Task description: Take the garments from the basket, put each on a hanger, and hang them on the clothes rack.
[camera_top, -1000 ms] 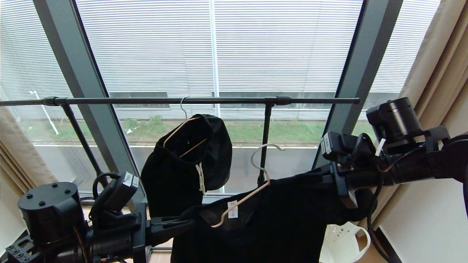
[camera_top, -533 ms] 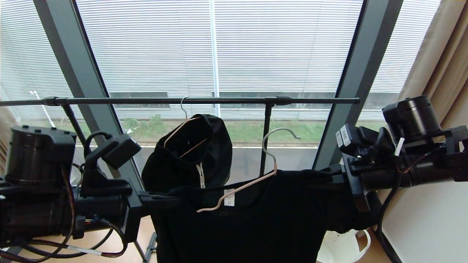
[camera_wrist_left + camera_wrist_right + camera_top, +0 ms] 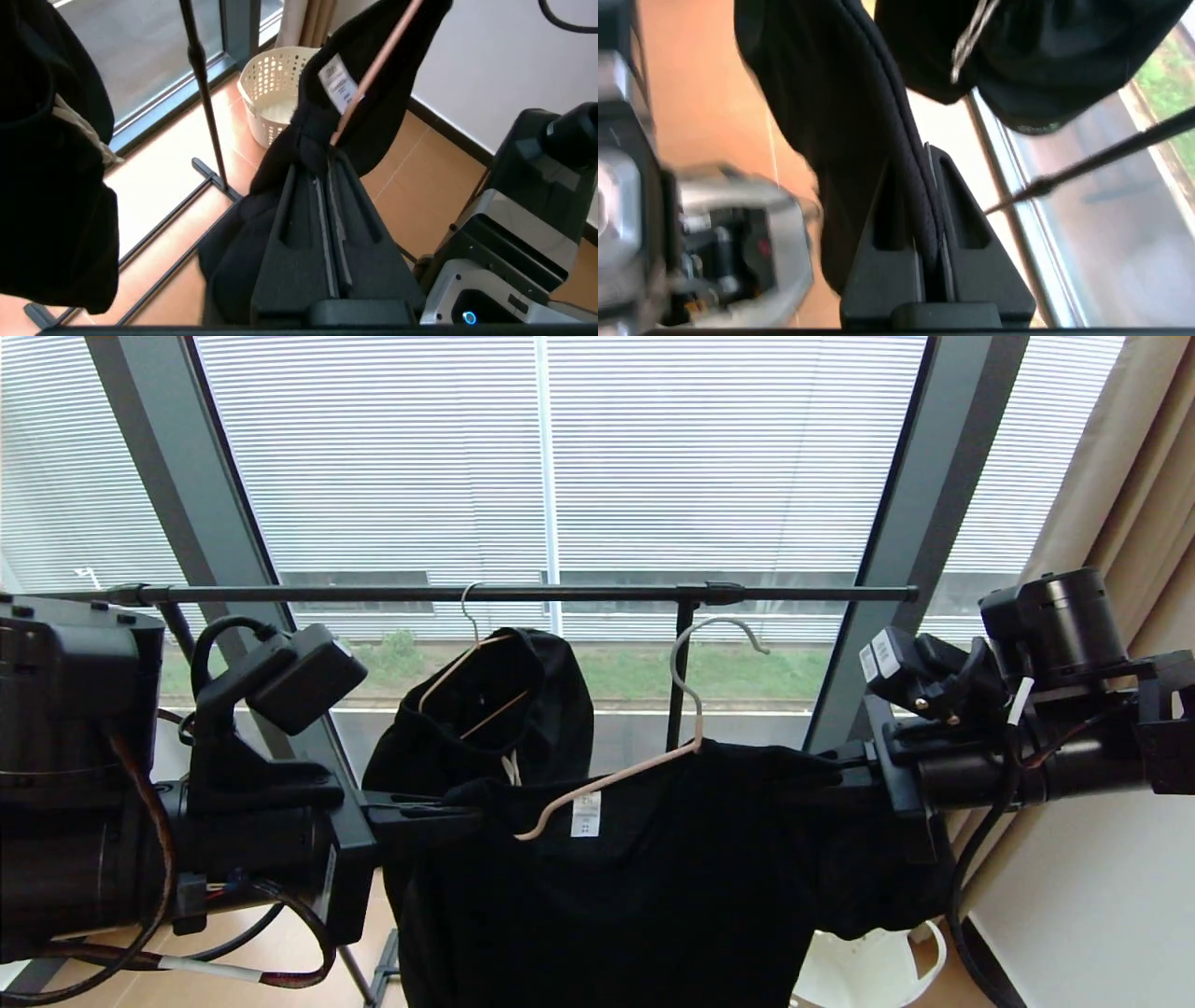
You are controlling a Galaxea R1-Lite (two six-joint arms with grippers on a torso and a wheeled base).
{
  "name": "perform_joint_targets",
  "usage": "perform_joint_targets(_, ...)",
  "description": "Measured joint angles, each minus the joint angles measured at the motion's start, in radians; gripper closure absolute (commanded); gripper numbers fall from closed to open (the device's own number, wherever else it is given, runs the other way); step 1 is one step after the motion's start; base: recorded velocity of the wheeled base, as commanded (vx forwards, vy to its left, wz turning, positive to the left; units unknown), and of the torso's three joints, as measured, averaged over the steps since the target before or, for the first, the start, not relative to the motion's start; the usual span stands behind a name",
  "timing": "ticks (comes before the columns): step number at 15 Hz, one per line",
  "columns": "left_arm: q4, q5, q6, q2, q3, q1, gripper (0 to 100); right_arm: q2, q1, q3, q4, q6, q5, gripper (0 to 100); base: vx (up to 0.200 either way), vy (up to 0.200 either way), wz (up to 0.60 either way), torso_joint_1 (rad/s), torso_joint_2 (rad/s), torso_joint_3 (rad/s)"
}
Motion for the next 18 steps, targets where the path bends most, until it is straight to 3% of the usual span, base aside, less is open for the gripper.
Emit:
perform_joint_targets(2,-0.001,0.000,0.008,-0.006,0.000,0.014,100,0.002,-0.028,0.002,-0.039,0.064,0.100,100,0.000,0.000,0.00,0.000,0.00,0.000)
perform_joint_targets(3,-0.001,0.000,0.014,-0.008,-0.002,0.020,100,0.003,-0.046,0.002,-0.046,0.071,0.117,100,0.000,0.000,0.00,0.000,0.00,0.000)
perform_joint_targets(18,-0.004,0.000,0.015,0.127,-0.141,-0.116,100,0.106,0.006,-0.008,-0.084,0.134,0.120,100,0.000,0.000,0.00,0.000,0.00,0.000)
